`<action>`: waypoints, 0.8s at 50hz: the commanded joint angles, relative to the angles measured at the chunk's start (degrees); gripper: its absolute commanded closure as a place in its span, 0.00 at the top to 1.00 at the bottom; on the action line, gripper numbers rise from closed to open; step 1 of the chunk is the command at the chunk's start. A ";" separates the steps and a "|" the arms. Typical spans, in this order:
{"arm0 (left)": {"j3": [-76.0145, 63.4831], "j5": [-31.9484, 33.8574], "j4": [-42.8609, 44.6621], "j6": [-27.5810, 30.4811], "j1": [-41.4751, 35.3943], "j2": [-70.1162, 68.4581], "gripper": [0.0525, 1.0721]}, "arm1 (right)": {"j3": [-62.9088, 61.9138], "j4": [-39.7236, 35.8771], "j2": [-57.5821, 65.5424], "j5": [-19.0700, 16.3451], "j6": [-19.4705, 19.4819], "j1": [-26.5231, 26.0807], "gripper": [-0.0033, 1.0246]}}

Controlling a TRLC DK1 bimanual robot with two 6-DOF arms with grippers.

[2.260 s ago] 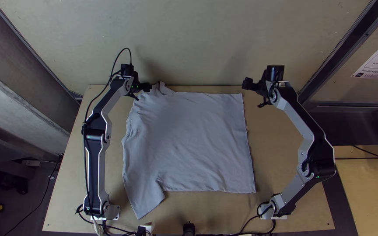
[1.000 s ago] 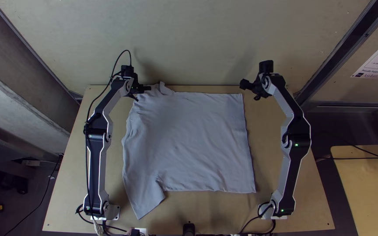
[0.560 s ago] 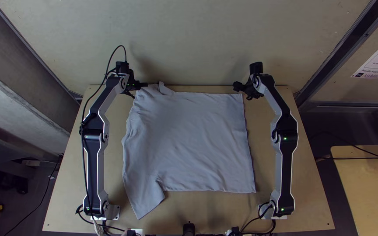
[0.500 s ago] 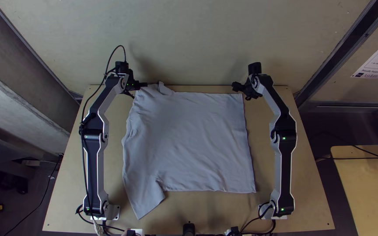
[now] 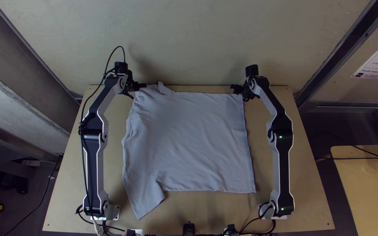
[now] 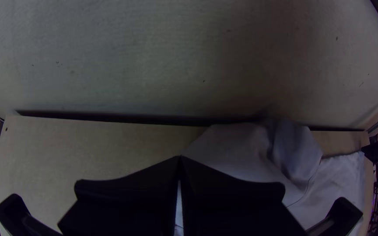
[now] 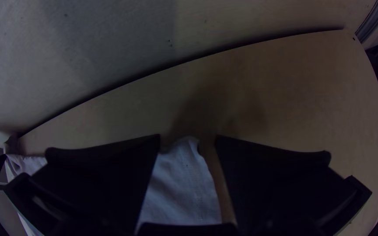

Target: Fold the t-shirt

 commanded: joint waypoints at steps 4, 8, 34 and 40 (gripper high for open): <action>-0.76 0.10 -0.40 0.16 0.72 -2.59 0.03 | 0.54 -0.20 2.71 0.13 -1.18 0.91 0.10; -0.76 0.10 -0.40 0.16 0.72 -2.94 0.03 | 0.54 -0.20 2.36 0.13 -1.53 0.82 0.03; -0.76 0.37 3.38 -3.01 1.87 -6.02 0.03 | 0.62 3.23 -3.53 1.71 -1.80 0.29 0.03; -1.02 0.37 3.12 -3.01 2.31 -6.20 0.03 | 0.62 3.40 -4.32 3.47 -1.80 -0.06 0.03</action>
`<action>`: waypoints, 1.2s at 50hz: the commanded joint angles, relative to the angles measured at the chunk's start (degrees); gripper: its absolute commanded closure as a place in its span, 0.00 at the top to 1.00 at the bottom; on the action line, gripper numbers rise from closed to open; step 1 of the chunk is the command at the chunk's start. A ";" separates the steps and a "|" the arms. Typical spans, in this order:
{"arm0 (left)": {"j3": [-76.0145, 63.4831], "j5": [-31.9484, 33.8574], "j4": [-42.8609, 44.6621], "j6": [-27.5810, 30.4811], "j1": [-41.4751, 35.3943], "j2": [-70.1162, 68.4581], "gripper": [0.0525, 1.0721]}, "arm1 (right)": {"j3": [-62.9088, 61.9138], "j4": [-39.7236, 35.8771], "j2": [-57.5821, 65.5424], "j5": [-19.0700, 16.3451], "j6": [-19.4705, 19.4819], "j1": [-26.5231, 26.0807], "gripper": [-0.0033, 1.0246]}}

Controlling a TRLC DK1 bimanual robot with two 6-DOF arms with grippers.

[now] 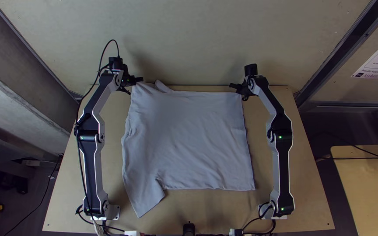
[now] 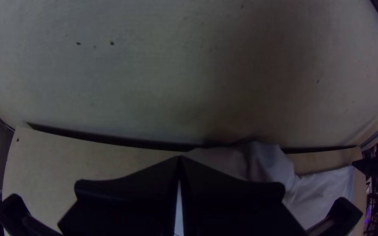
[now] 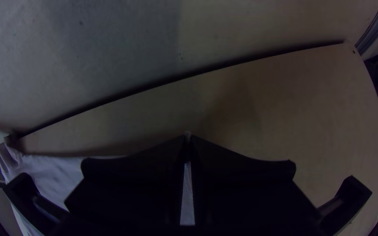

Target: Fold the t-shirt

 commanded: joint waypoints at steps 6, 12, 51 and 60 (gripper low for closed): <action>-2.52 0.00 0.40 -0.89 1.15 -3.75 0.03 | 0.01 1.00 -4.57 2.37 -0.42 -0.76 0.03; -3.75 0.00 -0.12 -0.80 0.80 -4.81 0.03 | -0.87 0.91 -5.80 2.37 -0.33 -0.76 0.03; -29.33 3.51 3.30 1.40 2.38 -23.62 0.03 | -14.23 -2.43 -15.82 2.46 -2.27 0.03 0.03; -35.74 3.51 4.45 1.75 2.73 -28.19 0.03 | -20.73 -1.29 -20.03 3.43 -2.18 0.47 0.03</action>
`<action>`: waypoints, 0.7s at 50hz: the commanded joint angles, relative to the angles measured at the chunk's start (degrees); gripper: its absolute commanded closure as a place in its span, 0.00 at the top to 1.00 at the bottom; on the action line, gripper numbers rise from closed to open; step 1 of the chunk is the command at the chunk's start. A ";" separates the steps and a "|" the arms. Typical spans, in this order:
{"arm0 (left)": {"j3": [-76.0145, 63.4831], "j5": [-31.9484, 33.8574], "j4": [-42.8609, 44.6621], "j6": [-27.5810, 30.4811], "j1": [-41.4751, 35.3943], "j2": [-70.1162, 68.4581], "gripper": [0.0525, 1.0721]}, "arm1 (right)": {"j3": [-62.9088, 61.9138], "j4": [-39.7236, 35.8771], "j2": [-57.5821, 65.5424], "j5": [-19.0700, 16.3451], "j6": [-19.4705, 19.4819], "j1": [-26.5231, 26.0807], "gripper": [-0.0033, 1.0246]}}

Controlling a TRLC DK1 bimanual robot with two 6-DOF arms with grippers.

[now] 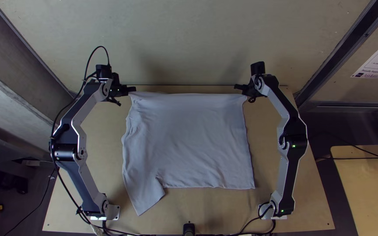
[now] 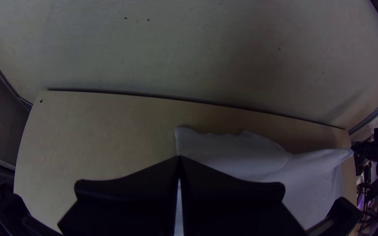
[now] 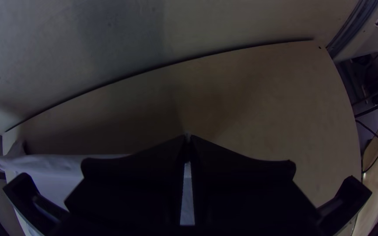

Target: Fold the t-shirt

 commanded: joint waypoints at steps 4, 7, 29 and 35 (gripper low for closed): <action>-7.37 -0.01 1.65 1.03 1.02 -6.93 0.03 | -7.26 1.56 -5.79 1.62 -0.41 0.61 0.03; -9.91 -0.01 2.44 1.03 1.02 -8.87 0.03 | -9.64 2.44 -7.46 1.70 -0.41 0.78 0.03; -27.76 0.17 6.05 1.03 0.41 -20.38 0.03 | -26.42 8.41 -17.31 2.76 -0.23 1.66 0.03; -32.94 0.17 7.72 1.03 0.15 -23.19 0.03 | -31.08 10.08 -19.51 2.85 0.03 1.84 0.03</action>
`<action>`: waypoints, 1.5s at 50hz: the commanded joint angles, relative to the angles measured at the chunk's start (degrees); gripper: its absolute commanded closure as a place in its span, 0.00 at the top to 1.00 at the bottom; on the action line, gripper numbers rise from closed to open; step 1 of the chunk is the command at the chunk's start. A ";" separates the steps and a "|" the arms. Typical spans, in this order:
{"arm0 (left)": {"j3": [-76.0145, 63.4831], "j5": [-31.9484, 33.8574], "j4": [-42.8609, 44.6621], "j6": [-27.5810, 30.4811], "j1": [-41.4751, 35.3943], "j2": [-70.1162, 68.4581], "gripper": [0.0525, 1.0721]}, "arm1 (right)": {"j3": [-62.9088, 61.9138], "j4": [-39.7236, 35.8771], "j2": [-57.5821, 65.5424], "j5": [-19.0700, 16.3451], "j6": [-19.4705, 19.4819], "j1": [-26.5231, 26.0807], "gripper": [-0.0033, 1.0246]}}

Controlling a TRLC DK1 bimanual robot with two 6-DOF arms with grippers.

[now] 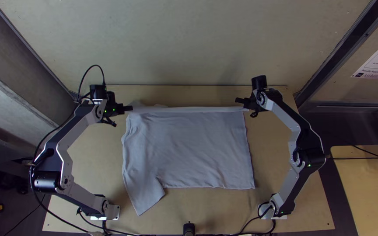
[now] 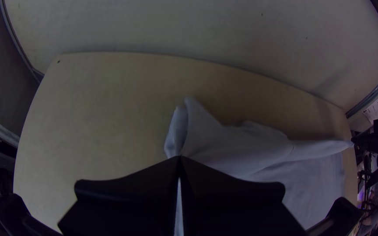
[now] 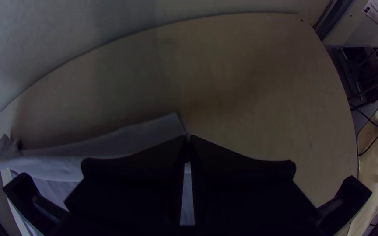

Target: Fold the t-shirt

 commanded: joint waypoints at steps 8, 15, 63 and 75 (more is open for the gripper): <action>-10.46 -0.05 3.47 0.64 -0.89 -5.92 0.03 | -9.50 3.87 -5.33 1.32 0.21 0.50 0.03; -14.86 0.04 5.49 0.55 -1.15 -6.27 0.03 | -13.98 6.33 -6.04 1.41 0.21 0.59 0.03; -14.42 -1.98 -6.20 4.42 1.14 -17.08 0.95 | -27.95 -4.66 -34.69 1.41 2.49 -0.73 0.96; -14.59 -1.81 -19.56 6.35 -4.14 -24.37 0.95 | -28.92 -12.57 -44.01 1.41 2.14 -0.46 0.96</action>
